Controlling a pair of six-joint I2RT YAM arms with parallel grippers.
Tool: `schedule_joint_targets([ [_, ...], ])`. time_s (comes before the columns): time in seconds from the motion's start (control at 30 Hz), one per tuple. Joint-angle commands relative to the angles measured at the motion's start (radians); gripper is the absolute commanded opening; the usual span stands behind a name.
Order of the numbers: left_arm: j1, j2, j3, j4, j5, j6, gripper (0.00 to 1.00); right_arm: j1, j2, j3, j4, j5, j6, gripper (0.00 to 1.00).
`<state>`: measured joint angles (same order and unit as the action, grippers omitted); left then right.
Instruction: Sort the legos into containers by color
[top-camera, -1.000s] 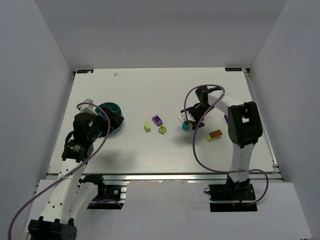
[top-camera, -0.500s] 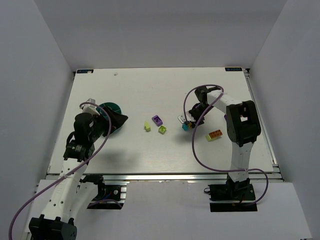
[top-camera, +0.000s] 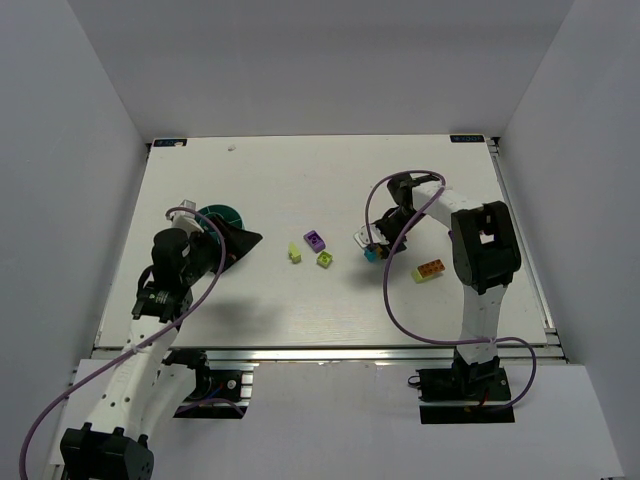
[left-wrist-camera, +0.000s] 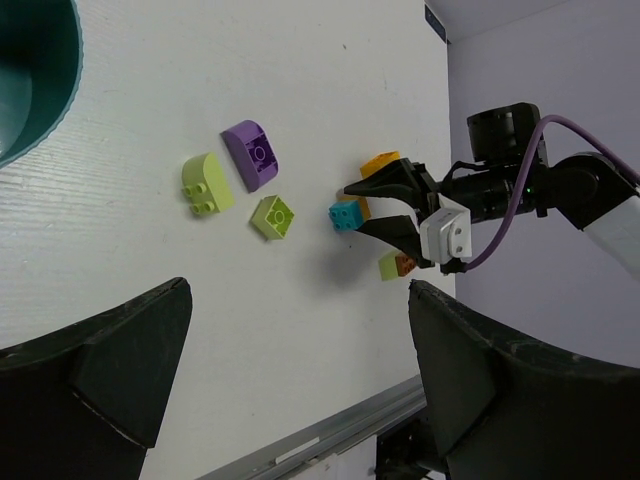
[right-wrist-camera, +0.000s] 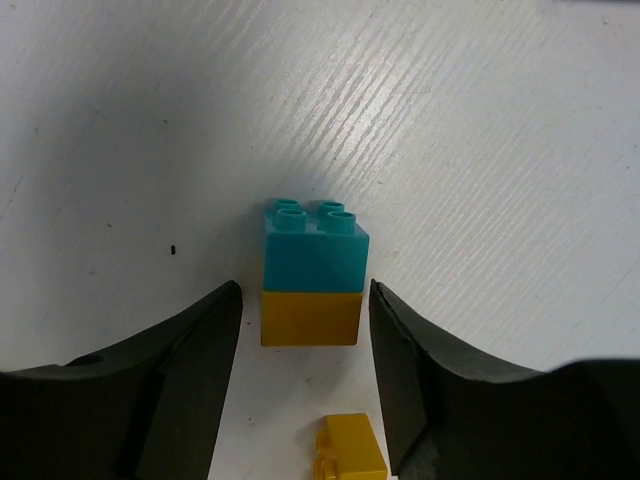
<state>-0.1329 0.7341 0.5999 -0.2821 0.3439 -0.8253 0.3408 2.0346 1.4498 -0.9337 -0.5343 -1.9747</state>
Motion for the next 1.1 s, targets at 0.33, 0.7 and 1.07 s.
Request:
schedule_joint_targets([
  [0.33, -0.056, 0.023, -0.11, 0.259, 0.07, -0.159, 0.98, 0.02, -0.011, 0.09, -0.036, -0.048, 0.146, 0.03],
  [0.7, -0.421, 0.365, -0.075, 0.558, -0.074, -0.242, 0.98, 0.153, -0.365, -0.127, 0.244, -0.332, 0.779, 0.0],
  [1.07, -0.465, 0.525, 0.037, 0.609, -0.054, -0.222, 0.94, 0.274, -0.518, -0.259, 0.398, -0.283, 1.033, 0.0],
])
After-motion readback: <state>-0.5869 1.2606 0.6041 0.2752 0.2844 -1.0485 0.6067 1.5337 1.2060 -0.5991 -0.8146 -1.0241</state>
